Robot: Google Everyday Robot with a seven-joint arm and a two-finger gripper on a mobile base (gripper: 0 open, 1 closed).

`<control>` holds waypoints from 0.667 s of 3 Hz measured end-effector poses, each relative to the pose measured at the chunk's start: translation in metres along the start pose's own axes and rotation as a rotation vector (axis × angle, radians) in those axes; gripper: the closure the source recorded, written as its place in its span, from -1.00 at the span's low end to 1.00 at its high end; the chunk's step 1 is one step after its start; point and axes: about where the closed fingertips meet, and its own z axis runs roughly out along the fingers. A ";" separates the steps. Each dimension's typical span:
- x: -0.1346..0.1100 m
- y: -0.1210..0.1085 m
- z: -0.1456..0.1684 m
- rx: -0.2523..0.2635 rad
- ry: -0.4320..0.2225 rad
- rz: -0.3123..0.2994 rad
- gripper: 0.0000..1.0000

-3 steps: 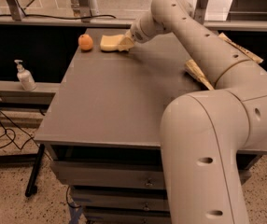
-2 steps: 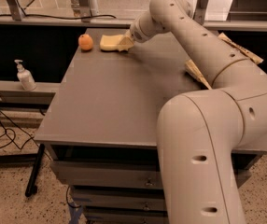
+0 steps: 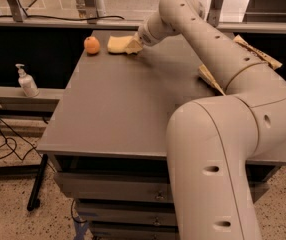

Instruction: Move sponge near orange

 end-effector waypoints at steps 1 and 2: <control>-0.002 0.003 -0.002 -0.021 0.004 -0.001 -0.77; -0.004 0.005 -0.006 -0.037 0.008 -0.006 -1.00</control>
Offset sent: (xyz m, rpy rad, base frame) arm -0.0071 -0.0044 0.0186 -0.0051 0.0272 0.0365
